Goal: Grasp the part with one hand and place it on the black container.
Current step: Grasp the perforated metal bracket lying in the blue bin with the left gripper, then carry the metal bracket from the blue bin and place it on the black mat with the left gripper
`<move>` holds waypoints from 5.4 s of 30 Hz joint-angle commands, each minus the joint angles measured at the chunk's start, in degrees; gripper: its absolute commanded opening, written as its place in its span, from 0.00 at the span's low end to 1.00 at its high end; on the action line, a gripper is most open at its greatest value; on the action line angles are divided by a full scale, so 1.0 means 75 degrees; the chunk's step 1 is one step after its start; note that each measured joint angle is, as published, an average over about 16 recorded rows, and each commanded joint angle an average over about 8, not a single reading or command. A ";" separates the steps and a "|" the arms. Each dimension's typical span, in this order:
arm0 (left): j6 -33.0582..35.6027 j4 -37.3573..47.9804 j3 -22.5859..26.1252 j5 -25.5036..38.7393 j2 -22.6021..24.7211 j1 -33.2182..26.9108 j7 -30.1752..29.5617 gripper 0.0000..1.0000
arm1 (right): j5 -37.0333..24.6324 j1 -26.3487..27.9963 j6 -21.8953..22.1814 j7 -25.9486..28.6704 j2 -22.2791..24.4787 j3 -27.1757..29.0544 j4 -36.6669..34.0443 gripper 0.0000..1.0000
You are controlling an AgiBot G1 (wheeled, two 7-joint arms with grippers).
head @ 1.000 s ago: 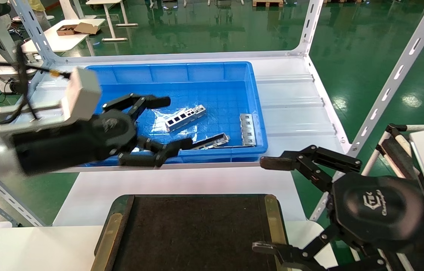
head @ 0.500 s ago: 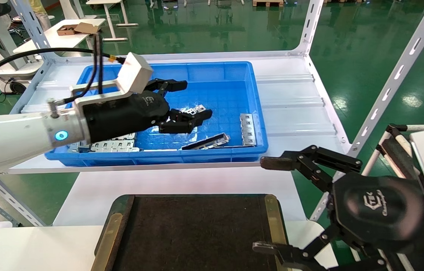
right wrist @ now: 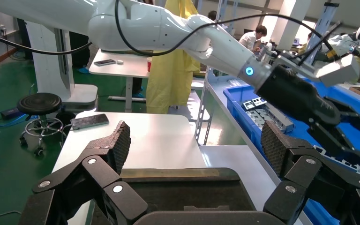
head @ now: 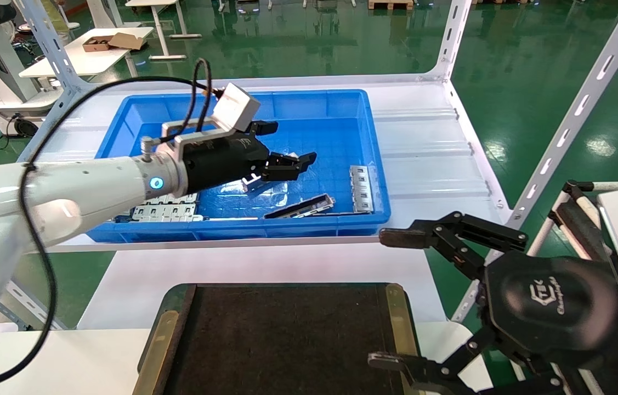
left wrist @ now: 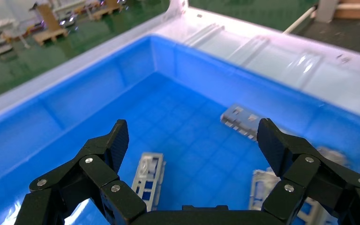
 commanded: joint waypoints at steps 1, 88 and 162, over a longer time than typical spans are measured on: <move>-0.0169 0.0411 0.0007 0.0041 0.0196 -0.0106 0.0167 1.00 | 0.0000 0.0000 0.0000 0.0000 0.0000 0.0000 0.0000 1.00; 0.3588 -0.1620 0.0175 -0.1776 -0.1446 0.0428 -0.0305 0.00 | 0.0009 0.0003 0.0005 -0.0006 0.0005 -0.0013 0.0000 0.00; -0.7362 -0.3911 0.2246 0.0199 0.0430 0.6265 -0.8155 0.00 | 0.0016 0.0006 0.0009 -0.0012 0.0009 -0.0024 0.0000 0.00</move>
